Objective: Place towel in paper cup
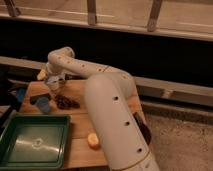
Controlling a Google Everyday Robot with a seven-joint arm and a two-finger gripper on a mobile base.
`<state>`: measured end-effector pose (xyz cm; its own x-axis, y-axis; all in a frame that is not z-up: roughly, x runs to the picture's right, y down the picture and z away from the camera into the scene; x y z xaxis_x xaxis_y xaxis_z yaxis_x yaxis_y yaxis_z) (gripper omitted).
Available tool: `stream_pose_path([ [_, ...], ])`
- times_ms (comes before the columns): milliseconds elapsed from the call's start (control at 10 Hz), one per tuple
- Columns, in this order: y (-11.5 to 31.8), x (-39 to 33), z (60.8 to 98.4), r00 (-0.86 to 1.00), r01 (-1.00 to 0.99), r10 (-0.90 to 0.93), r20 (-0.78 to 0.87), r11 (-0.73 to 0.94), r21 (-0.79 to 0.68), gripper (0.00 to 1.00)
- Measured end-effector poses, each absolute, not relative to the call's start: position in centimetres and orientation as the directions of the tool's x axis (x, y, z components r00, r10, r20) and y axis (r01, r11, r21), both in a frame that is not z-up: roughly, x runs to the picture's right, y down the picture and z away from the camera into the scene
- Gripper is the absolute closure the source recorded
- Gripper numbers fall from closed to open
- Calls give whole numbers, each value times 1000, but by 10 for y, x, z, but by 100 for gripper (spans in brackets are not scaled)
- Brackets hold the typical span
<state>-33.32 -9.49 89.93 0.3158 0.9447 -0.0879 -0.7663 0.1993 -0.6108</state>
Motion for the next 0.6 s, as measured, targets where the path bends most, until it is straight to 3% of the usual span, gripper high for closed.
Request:
stream_pose_path([
  [600,-139,-258,827,213,-822,977,20,190,-536,24],
])
